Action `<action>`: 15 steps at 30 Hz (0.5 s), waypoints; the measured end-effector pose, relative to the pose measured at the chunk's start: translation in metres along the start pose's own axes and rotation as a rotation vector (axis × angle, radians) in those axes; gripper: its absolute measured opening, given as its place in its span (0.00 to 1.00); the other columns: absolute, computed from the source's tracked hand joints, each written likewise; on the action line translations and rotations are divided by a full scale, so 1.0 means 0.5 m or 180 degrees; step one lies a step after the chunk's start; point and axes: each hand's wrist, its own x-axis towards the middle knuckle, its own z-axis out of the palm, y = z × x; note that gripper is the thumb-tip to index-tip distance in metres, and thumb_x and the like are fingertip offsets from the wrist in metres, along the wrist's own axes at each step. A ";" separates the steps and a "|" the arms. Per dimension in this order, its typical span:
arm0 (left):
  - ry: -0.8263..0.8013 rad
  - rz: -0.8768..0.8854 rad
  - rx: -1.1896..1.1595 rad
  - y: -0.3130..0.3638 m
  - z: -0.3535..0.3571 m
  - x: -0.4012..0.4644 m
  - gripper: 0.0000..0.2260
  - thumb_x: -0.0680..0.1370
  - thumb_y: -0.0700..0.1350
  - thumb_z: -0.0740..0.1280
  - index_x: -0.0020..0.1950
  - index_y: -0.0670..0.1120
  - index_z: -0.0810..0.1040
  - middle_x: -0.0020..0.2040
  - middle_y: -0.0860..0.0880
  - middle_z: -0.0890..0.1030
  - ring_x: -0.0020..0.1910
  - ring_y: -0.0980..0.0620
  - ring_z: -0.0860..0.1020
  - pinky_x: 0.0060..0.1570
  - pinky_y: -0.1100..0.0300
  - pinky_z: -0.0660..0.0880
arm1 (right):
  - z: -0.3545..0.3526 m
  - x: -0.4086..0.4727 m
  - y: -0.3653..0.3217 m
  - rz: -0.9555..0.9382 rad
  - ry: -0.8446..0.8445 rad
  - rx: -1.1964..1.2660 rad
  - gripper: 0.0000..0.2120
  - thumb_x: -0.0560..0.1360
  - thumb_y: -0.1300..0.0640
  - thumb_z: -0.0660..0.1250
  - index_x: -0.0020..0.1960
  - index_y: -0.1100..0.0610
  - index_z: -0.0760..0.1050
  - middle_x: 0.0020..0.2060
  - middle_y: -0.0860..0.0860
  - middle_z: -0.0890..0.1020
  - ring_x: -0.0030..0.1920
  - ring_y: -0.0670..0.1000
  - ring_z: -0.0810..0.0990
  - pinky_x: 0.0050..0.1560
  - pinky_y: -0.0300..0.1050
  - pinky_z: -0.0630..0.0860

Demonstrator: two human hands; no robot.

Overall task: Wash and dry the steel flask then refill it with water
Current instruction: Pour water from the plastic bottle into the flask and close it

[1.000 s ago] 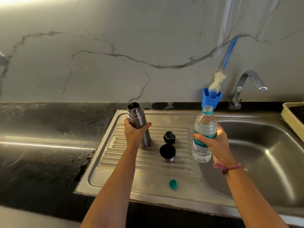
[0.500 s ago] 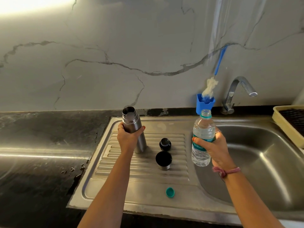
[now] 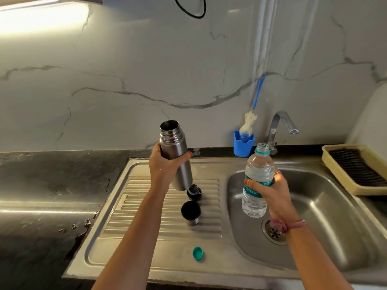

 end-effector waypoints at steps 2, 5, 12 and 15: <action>-0.0149 0.0018 0.0008 0.024 0.019 -0.017 0.28 0.63 0.44 0.83 0.59 0.48 0.76 0.52 0.52 0.82 0.50 0.53 0.81 0.51 0.56 0.78 | -0.017 -0.001 -0.010 -0.0016 0.0032 -0.0049 0.22 0.67 0.68 0.75 0.58 0.56 0.74 0.46 0.54 0.84 0.47 0.53 0.84 0.44 0.44 0.80; -0.0360 0.0030 0.0070 0.045 0.053 -0.047 0.29 0.63 0.45 0.83 0.61 0.48 0.76 0.53 0.52 0.82 0.51 0.53 0.81 0.51 0.56 0.78 | -0.042 -0.004 -0.028 -0.0081 0.0043 -0.0096 0.22 0.67 0.69 0.75 0.58 0.58 0.74 0.46 0.54 0.84 0.47 0.53 0.84 0.43 0.42 0.81; -0.0788 0.0038 0.0329 0.038 0.143 -0.122 0.31 0.62 0.47 0.83 0.60 0.52 0.74 0.50 0.58 0.79 0.48 0.61 0.77 0.47 0.64 0.74 | -0.097 -0.009 -0.059 -0.0175 0.0084 -0.0360 0.22 0.66 0.68 0.76 0.56 0.55 0.76 0.45 0.52 0.84 0.46 0.51 0.85 0.43 0.41 0.80; -0.0915 0.0046 0.0397 0.032 0.179 -0.152 0.31 0.62 0.47 0.83 0.60 0.55 0.72 0.49 0.61 0.77 0.47 0.64 0.75 0.44 0.67 0.71 | -0.120 -0.013 -0.071 -0.0220 0.0092 -0.0498 0.22 0.65 0.69 0.76 0.54 0.52 0.76 0.43 0.50 0.84 0.45 0.47 0.84 0.39 0.37 0.79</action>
